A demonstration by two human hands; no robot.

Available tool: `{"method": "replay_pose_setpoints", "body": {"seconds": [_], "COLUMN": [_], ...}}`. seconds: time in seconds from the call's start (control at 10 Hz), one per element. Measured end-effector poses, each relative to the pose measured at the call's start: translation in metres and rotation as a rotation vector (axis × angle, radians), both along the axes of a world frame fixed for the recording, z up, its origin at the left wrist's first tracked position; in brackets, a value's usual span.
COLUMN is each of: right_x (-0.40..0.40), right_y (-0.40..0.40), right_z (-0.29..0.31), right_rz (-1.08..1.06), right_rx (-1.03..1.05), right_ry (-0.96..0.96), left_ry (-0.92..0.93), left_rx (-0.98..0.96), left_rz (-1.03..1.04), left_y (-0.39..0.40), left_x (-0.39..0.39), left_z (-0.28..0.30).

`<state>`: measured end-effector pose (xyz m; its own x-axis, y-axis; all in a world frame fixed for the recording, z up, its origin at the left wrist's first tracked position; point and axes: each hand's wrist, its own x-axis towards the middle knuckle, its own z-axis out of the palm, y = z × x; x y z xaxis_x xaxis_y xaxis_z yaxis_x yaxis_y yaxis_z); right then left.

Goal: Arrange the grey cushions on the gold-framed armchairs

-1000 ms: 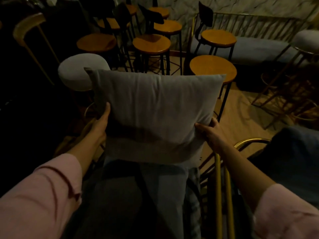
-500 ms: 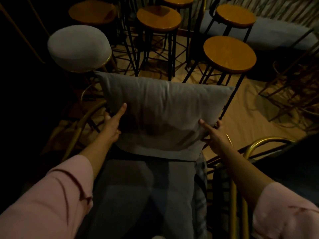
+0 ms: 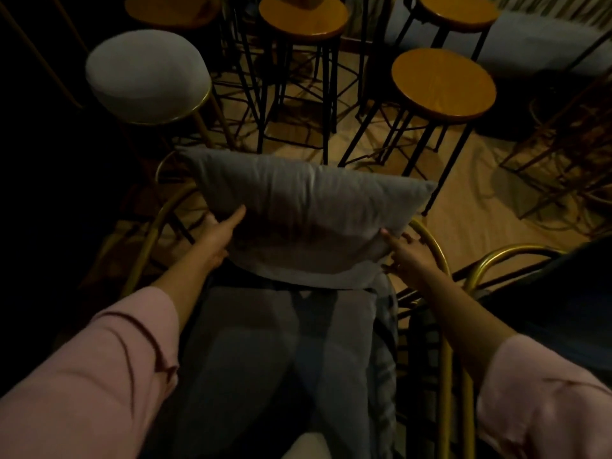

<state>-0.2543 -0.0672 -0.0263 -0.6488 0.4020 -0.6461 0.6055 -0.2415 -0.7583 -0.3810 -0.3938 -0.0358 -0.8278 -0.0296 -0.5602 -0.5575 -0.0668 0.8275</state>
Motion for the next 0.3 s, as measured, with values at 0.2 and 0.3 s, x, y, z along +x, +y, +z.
{"method": "replay_pose_setpoints", "body": {"seconds": [0.2, 0.3], "right_x": [0.006, 0.023], "right_y": [-0.016, -0.014], "right_z": [0.004, 0.012], "right_rz": [-0.02, 0.01], "right_rx": [-0.017, -0.007], "right_ry": [-0.078, -0.071], "left_ry": [-0.024, 0.012], "left_rx": [-0.124, -0.163], "left_rz": [-0.101, -0.134], "left_y": [0.014, 0.026], "left_x": [0.022, 0.046], "left_z": [0.005, 0.023]}}
